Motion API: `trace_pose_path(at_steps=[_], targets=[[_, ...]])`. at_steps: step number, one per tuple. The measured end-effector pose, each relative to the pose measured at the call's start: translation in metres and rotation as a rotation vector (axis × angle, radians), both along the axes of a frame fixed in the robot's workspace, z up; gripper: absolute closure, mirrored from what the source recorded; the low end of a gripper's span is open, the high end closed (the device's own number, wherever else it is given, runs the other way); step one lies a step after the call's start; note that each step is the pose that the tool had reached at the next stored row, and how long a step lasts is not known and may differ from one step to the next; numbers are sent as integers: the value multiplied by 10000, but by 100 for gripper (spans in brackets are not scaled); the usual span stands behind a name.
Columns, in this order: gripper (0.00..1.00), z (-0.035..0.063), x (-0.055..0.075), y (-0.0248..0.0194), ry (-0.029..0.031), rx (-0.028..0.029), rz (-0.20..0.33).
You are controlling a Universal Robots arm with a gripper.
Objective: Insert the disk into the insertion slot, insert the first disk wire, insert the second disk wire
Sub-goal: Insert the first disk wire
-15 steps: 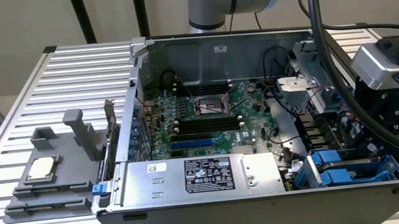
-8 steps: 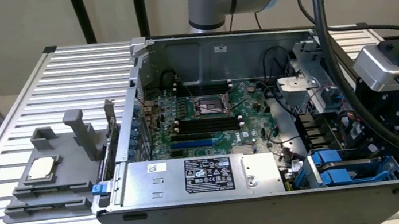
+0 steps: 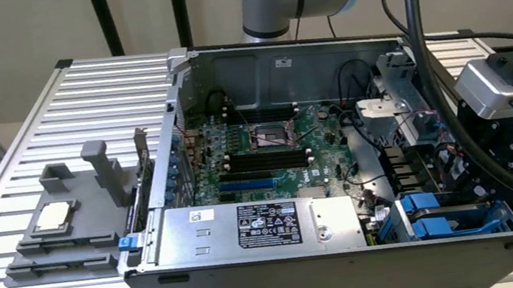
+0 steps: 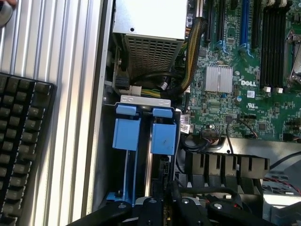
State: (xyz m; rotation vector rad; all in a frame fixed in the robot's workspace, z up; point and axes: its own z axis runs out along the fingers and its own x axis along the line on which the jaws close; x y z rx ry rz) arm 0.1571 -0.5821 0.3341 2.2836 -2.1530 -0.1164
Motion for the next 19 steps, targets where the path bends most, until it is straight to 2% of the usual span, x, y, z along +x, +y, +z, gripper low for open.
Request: trace_pose_path(at_steps=[6,7,12,19], targets=[[81,-1,-1,-4,-1,5,49],[75,15,-1,-3,0,0,53],[75,168,-10,-6,0,0,72],[75,209,-208,-12,-3,2,141]])
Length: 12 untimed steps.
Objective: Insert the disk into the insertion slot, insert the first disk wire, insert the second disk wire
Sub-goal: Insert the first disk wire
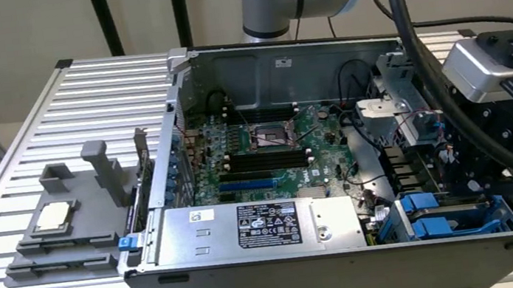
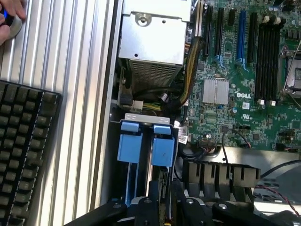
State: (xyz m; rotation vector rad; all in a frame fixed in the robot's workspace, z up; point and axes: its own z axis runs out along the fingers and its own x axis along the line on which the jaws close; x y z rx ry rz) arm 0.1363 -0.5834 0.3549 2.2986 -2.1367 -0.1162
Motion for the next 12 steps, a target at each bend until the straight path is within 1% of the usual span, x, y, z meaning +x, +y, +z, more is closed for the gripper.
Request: trace_pose_path(at_steps=[3,5,12], targets=[[75,13,-101,-2,-9,5,7],[75,14,-144,-2,-35,10,15],[75,15,-147,-2,-36,8,23]])
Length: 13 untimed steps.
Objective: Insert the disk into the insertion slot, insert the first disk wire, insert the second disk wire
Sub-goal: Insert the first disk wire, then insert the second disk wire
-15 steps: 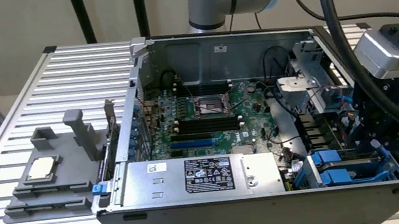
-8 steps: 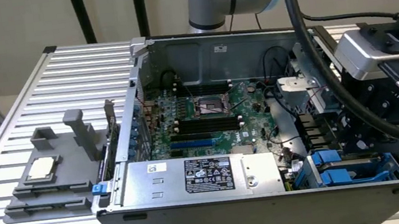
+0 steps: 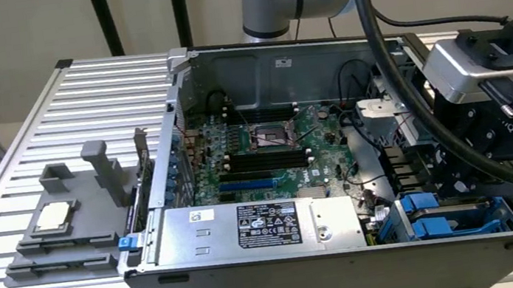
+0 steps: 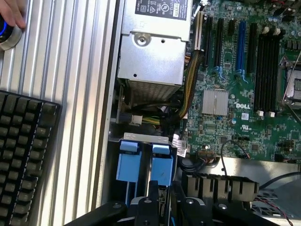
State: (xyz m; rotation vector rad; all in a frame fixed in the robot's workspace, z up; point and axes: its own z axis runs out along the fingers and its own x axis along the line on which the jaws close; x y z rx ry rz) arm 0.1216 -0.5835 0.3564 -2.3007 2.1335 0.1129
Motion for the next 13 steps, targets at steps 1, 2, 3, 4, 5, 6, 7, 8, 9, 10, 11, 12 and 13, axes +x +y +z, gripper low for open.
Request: trace_pose_path(at_steps=[1,2,3,4,5,6,7,8,9,10,11,12,13], targets=[[75,0,0,0,0,0,0],[75,0,0,0,0,0,0],[75,0,0,0,0,0,1],[75,0,0,0,0,0,0],[75,0,0,0,0,0,1],[75,0,0,0,0,0,1],[75,0,0,0,-1,0,1],[75,0,0,0,-1,0,2],[75,0,0,0,0,0,2],[75,0,0,0,0,0,2],[75,0,0,0,0,0,2],[75,0,0,0,0,0,2],[75,0,0,0,0,0,3]])
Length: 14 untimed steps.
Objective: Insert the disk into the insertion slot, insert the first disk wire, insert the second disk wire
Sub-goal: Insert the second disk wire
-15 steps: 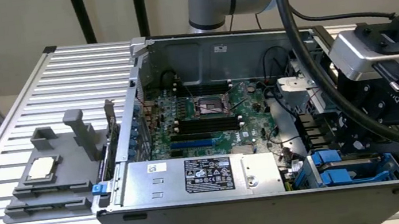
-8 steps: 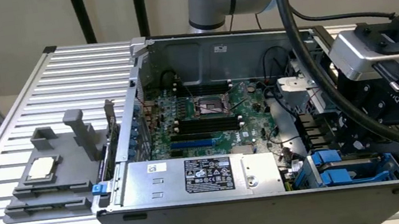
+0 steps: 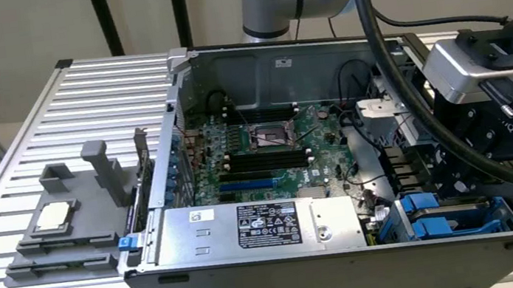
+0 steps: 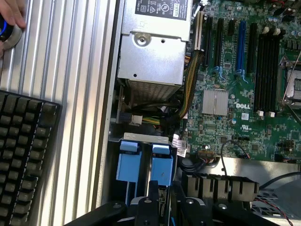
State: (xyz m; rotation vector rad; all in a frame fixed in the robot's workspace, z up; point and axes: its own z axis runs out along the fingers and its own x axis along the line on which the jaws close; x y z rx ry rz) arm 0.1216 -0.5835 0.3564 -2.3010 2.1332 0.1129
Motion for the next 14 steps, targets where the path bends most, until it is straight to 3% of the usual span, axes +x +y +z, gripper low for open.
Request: trace_pose_path(at_steps=[4,10,14], targets=[[75,1,-1,8,-3,-1,0],[75,63,16,171,-6,-9,-2],[75,134,149,208,-5,-21,-1]])
